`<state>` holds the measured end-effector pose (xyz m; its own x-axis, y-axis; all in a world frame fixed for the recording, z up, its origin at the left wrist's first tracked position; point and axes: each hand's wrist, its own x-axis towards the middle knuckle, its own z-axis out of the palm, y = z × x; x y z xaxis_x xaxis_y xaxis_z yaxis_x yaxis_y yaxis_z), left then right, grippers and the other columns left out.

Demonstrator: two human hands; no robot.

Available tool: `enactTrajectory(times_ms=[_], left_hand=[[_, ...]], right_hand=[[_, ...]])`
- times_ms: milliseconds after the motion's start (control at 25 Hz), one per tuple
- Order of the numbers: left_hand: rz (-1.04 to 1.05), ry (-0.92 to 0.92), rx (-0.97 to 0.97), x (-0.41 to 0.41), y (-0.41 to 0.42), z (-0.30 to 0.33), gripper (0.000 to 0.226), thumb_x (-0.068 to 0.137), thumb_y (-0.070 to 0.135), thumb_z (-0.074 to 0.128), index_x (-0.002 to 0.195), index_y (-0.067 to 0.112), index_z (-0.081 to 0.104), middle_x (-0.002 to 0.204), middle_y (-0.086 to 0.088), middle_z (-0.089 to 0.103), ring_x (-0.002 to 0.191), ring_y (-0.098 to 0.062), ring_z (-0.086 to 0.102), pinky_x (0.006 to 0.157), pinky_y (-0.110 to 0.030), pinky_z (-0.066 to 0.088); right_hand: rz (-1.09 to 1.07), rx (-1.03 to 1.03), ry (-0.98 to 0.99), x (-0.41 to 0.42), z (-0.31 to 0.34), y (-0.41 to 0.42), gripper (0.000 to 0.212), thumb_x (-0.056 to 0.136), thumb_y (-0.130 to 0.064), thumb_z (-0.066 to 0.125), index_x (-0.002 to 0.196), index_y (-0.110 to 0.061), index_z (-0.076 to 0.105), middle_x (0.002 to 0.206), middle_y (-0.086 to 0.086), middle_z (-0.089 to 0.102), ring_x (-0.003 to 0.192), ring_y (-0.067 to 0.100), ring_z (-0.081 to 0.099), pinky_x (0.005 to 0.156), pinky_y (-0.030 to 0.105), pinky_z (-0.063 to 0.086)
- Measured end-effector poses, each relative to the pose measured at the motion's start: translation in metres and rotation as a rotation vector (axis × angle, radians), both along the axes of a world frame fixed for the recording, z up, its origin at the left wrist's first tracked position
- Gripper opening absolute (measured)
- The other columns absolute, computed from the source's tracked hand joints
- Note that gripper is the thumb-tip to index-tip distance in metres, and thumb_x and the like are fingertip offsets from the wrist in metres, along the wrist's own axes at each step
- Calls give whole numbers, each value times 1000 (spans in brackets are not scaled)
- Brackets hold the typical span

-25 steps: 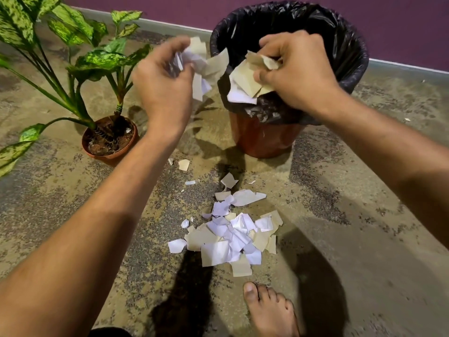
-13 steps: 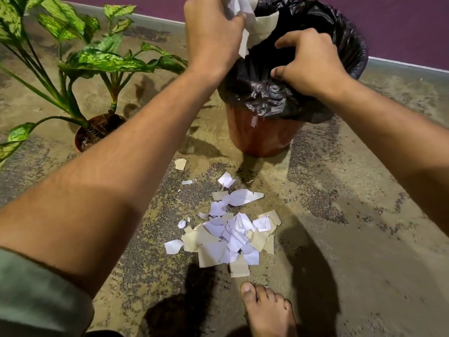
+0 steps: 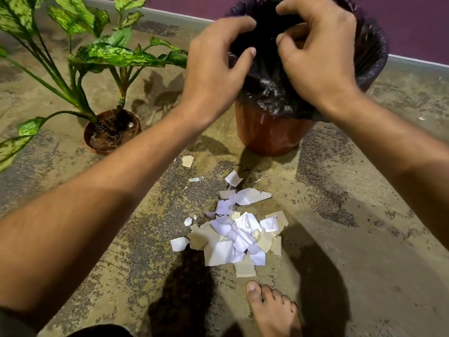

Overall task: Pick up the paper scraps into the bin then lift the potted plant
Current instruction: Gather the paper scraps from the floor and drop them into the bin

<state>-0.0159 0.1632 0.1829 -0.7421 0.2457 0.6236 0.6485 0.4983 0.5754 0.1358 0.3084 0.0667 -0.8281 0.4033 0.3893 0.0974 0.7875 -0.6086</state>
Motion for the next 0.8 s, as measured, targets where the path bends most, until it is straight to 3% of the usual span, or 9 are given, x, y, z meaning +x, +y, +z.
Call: enactTrajectory(times_ms=[40, 120, 200, 280, 360, 440, 560, 640, 800], left_hand=[[2, 34, -2, 8, -9, -8, 31, 89, 20, 60, 118, 10, 64, 116, 1, 66, 111, -9, 58, 96, -27, 49], [9, 68, -10, 24, -27, -29, 28, 88, 16, 61, 115, 9, 65, 115, -2, 67, 112, -14, 58, 97, -37, 48], [50, -11, -50, 41, -48, -59, 28, 88, 16, 63, 115, 9, 65, 117, -4, 66, 114, -17, 57, 102, -39, 45], [85, -229, -162, 59, -69, -91, 34, 88, 21, 63, 120, 13, 62, 124, -3, 63, 118, -17, 53, 104, -39, 41], [108, -524, -378, 75, -89, -124, 45, 88, 35, 62, 130, 18, 53, 133, -1, 55, 124, -18, 47, 106, -45, 40], [122, -773, -676, 87, -104, -151, 75, 82, 59, 60, 141, 19, 37, 145, -6, 41, 133, -26, 37, 109, -51, 36], [53, -1010, -969, 107, -120, -178, 118, 59, 84, 58, 149, 20, 15, 153, -13, 23, 137, -39, 28, 109, -55, 34], [27, -1100, -1069, 122, -124, -193, 129, 52, 85, 62, 150, 22, 6, 151, -15, 22, 132, -42, 35, 102, -53, 40], [51, -1136, -1091, 139, -122, -208, 137, 51, 77, 73, 150, 16, 2, 141, -18, 19, 117, -42, 51, 91, -48, 49]], right_hand=[[74, -23, -236, 63, -54, -18, 43, 85, -24, 62, 122, -19, 39, 62, 12, 67, 48, 27, 62, 48, 40, 52], [197, 56, -564, 161, -141, -52, 26, 78, -25, 50, 102, -16, 43, 54, 9, 61, 38, 26, 55, 38, 32, 46], [382, 105, -677, 132, -128, -40, 27, 77, -24, 44, 103, -13, 43, 53, 8, 60, 36, 23, 52, 36, 29, 44], [498, 80, -561, 48, -77, -23, 32, 82, -26, 44, 113, -18, 42, 64, 6, 65, 47, 24, 61, 45, 29, 49], [678, 324, -183, -48, -16, -29, 33, 87, -39, 48, 115, -25, 54, 93, 0, 70, 79, 19, 69, 67, 29, 55], [901, 466, -305, -70, -9, -42, 53, 85, -59, 47, 125, -26, 57, 121, 0, 65, 108, 21, 62, 85, 36, 53], [903, 619, -833, -42, -43, -26, 102, 70, -81, 52, 151, -32, 14, 156, 1, 26, 136, 26, 36, 103, 42, 41], [905, 661, -1052, -16, -65, -11, 128, 57, -78, 67, 151, -34, -8, 161, 4, 5, 137, 32, 33, 104, 42, 40], [858, 698, -1104, 6, -81, 2, 147, 46, -57, 84, 146, -37, -21, 159, 5, -3, 120, 33, 49, 82, 39, 51]])
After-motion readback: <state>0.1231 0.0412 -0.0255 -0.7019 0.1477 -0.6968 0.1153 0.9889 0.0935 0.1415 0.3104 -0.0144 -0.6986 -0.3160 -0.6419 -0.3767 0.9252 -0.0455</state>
